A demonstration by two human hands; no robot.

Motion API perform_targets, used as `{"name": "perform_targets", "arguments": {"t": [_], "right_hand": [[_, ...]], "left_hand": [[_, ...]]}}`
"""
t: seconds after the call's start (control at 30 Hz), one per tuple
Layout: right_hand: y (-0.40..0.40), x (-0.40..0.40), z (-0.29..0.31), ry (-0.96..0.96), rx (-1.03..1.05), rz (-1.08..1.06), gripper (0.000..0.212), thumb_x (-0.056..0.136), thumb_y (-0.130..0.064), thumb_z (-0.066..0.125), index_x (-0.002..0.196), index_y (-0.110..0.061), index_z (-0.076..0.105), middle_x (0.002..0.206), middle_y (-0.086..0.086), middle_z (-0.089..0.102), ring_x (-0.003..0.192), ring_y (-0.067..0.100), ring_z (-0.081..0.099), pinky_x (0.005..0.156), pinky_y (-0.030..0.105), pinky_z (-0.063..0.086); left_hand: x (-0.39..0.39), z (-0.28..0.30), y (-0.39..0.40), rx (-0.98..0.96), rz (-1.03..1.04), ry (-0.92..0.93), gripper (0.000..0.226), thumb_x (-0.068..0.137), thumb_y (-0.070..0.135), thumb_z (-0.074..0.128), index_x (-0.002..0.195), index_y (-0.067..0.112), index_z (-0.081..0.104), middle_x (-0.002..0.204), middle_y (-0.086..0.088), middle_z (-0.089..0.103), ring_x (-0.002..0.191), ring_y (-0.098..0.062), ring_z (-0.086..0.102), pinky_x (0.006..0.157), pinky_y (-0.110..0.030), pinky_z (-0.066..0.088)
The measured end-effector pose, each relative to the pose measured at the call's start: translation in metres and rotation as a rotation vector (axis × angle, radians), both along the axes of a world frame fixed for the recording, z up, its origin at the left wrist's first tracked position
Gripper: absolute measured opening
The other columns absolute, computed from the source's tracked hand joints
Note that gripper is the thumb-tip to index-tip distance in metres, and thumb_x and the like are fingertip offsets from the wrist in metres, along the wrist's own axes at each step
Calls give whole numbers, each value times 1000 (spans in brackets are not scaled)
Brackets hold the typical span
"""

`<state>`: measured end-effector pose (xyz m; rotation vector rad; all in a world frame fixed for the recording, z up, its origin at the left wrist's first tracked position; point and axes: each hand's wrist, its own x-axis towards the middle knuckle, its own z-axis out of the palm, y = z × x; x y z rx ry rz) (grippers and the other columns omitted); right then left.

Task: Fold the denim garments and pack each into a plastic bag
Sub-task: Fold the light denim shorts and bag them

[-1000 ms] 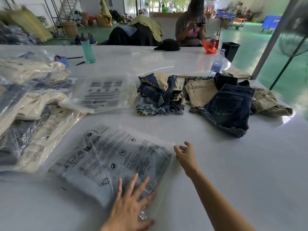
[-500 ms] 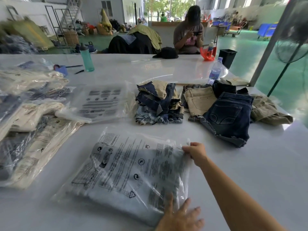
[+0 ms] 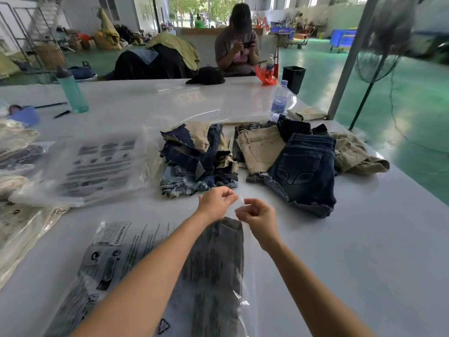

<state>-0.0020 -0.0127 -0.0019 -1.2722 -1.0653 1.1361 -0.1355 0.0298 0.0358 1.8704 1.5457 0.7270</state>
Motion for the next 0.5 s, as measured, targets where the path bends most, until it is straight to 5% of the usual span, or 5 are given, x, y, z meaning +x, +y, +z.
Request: {"name": "perform_targets", "arguments": {"t": [0.1,0.2,0.5], "right_hand": [[6,4,2,-5,-30,14,10,86,-4,66,83,-13,66,72,8,69,65,18,63,68,26,54],[14,4,4,-58,-47,-30,16,88,-9,65,73,-13,67,63,9,65,61,22,55,66,36,49],[12,-4,12,-245,-120,-5,21,88,-10,64,67,-13,65,64,7,65,56,15,55,59,28,47]], "left_hand": [[4,-3,10,-81,-92,-160,15,94,19,58,92,5,64,77,-1,63,72,-12,59,71,-24,44],[7,-6,13,-151,-112,-268,13,94,20,57,91,9,61,75,0,63,66,-7,60,59,-10,46],[3,-15,21,-124,31,-192,16,93,17,58,78,14,58,68,0,60,66,-14,55,66,-28,44]]}}
